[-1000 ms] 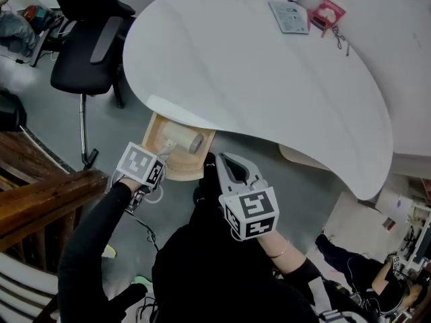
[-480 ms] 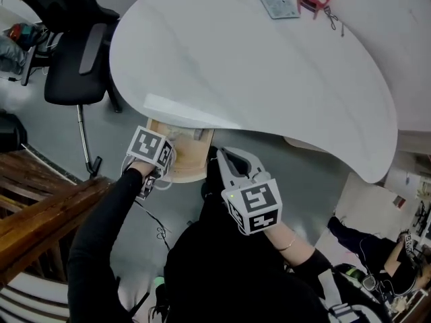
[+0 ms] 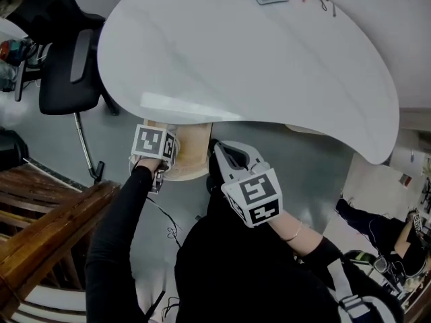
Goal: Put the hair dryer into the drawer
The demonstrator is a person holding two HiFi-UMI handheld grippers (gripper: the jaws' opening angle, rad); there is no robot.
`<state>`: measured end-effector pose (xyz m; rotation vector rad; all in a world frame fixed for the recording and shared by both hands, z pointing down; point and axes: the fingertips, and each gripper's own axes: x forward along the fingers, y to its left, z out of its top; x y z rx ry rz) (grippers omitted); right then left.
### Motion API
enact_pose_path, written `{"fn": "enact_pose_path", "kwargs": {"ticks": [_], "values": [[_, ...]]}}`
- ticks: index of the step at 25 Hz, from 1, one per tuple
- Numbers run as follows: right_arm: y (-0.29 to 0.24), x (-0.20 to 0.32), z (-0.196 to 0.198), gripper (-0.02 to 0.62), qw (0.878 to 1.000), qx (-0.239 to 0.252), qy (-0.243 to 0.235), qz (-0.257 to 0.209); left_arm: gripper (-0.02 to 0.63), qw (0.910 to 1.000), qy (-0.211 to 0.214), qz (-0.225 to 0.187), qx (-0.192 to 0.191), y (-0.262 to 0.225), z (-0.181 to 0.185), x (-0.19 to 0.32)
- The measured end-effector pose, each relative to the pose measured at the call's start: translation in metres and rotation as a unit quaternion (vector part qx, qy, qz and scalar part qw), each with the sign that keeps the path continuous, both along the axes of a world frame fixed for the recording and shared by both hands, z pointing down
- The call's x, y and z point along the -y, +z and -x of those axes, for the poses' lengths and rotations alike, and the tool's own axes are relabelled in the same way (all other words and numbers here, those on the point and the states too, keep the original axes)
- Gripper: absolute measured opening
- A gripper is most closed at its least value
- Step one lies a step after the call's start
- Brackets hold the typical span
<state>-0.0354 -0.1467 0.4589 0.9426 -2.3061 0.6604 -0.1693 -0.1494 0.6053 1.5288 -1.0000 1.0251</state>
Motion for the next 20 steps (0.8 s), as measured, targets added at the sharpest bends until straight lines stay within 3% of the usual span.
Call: {"fn": "enact_pose_path", "kwargs": {"ticks": [12,20], "values": [[0.028,0.003,0.031,0.003,0.998,-0.015,-0.050,0.025,0.167,0.9990,-0.037,-0.026,-0.003,0.006,-0.014,0.008],[0.061,0.010,0.044,0.003,0.996,-0.034,-0.058,0.059,0.167,0.9984,-0.046,-0.033,0.002,0.010,-0.010,0.008]]}}
